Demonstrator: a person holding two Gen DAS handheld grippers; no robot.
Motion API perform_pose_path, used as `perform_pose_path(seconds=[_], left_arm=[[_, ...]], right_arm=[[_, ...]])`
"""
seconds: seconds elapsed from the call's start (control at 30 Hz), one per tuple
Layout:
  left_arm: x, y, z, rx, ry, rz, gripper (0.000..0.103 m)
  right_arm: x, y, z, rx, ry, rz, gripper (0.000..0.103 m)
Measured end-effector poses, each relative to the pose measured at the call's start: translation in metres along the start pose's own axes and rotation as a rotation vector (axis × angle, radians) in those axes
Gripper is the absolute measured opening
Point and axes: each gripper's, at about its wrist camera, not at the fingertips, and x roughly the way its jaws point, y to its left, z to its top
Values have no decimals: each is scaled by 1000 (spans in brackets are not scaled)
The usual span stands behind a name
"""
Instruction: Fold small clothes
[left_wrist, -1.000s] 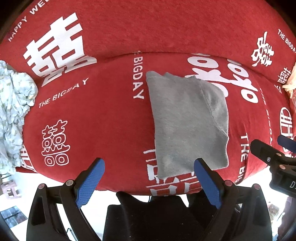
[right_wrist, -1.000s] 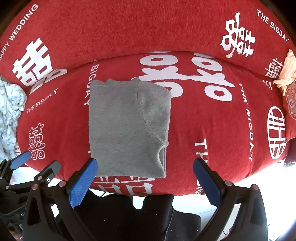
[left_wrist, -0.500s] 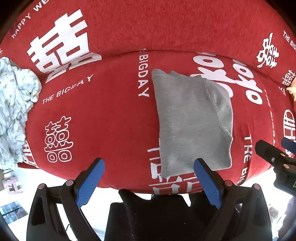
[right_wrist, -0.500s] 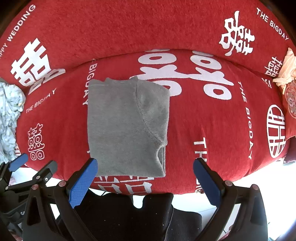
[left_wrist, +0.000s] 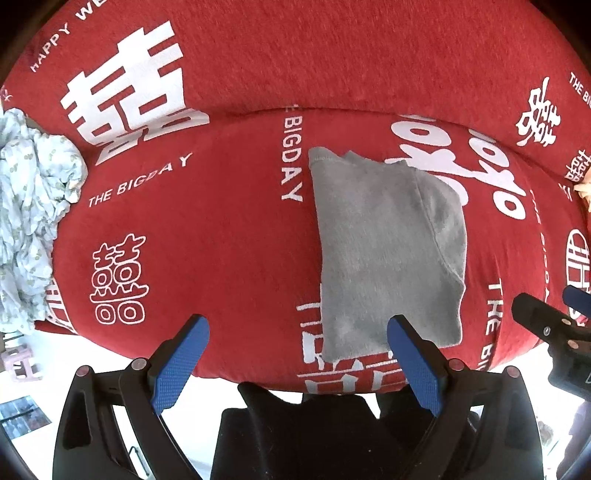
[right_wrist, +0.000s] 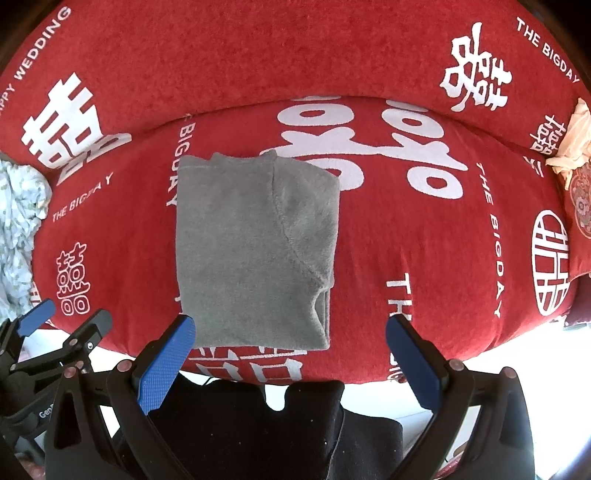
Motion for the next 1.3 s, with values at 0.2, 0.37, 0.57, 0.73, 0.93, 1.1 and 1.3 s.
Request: perform_pose_path(seconds=[0.2, 0.37, 0.57, 0.73, 0.93, 1.1, 1.3], left_arm=[[1, -1, -2, -10, -5, -6, 97], [1, 0, -1, -7, -5, -11, 97], [0, 2, -1, -10, -7, -6, 97], [-1, 3, -1, -15, -13, -5, 97], [-1, 4, -1, -19, -12, -11, 97], [0, 3, 0, -7, -12, -7, 97], [-1, 2, 1, -2, -14, -3, 97]], right_arm=[[2, 4, 2, -18, 15, -10, 103], [4, 5, 2, -14, 27, -10, 103], [4, 6, 2, -9, 31, -6, 103], [3, 6, 2, -2, 24, 1, 103], [1, 5, 2, 13, 12, 7, 103], [0, 3, 2, 23, 9, 17, 103], [-1, 1, 2, 31, 8, 22, 103]])
